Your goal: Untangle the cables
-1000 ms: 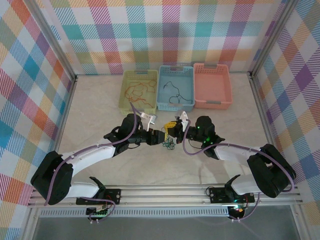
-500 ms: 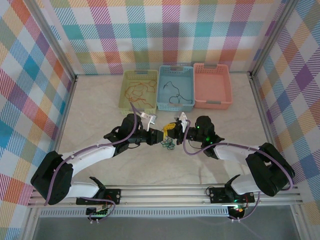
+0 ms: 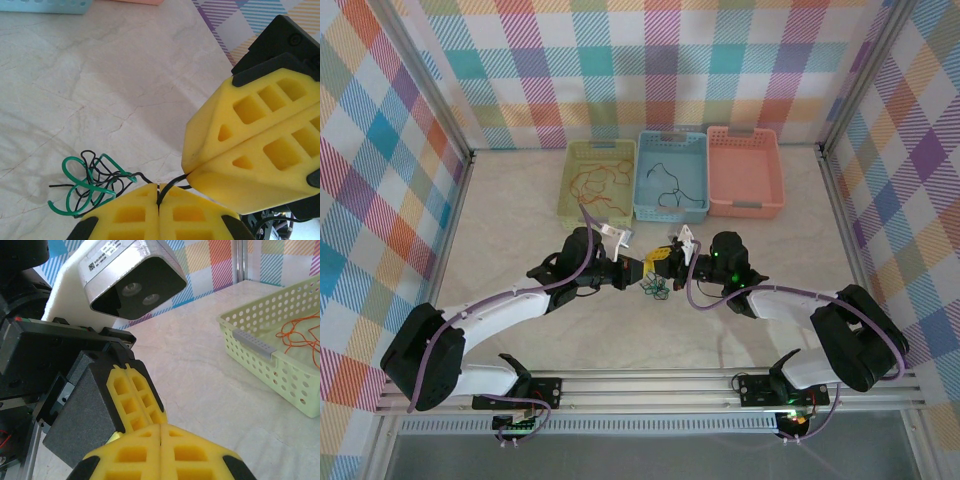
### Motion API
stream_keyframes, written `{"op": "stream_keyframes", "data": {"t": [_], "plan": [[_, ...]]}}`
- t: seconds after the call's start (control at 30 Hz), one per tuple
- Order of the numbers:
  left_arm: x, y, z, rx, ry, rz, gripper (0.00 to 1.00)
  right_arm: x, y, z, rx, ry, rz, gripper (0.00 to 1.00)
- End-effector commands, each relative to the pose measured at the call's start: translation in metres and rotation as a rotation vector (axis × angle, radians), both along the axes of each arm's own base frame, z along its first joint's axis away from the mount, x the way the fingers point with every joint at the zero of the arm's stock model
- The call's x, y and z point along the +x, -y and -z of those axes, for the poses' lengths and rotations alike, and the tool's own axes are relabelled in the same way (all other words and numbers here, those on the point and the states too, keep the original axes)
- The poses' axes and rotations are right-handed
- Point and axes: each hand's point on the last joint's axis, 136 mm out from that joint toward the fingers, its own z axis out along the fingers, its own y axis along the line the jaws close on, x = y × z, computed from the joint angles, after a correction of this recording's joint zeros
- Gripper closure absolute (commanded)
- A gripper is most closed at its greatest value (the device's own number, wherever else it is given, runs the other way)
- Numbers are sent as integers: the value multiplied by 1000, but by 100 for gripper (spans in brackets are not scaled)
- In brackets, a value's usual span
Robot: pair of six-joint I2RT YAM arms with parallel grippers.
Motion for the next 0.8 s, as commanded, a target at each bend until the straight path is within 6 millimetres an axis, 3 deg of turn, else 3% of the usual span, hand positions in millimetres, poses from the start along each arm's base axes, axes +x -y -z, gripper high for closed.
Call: {"op": "stream_keyframes", "data": {"t": [0.0, 0.03, 0.13, 0.2, 0.5, 0.77], "plan": [[2, 1, -19, -24, 65, -7, 100, 4, -2, -10, 28, 20, -2, 100], [2, 0, -19, -21, 68, -12, 100, 6, -1, -10, 25, 19, 12, 94], [2, -5, -23, -19, 89, -32, 100, 12, 4, -10, 18, 31, 66, 60], [2, -8, -27, -22, 103, -44, 100, 14, 10, -13, 22, 53, 102, 49], [-4, -17, -51, -43, 158, -62, 100, -7, 7, -22, 38, 148, -7, 46], [-17, -13, -82, -105, 142, -11, 100, -24, -6, -14, 44, 189, -138, 45]]}}
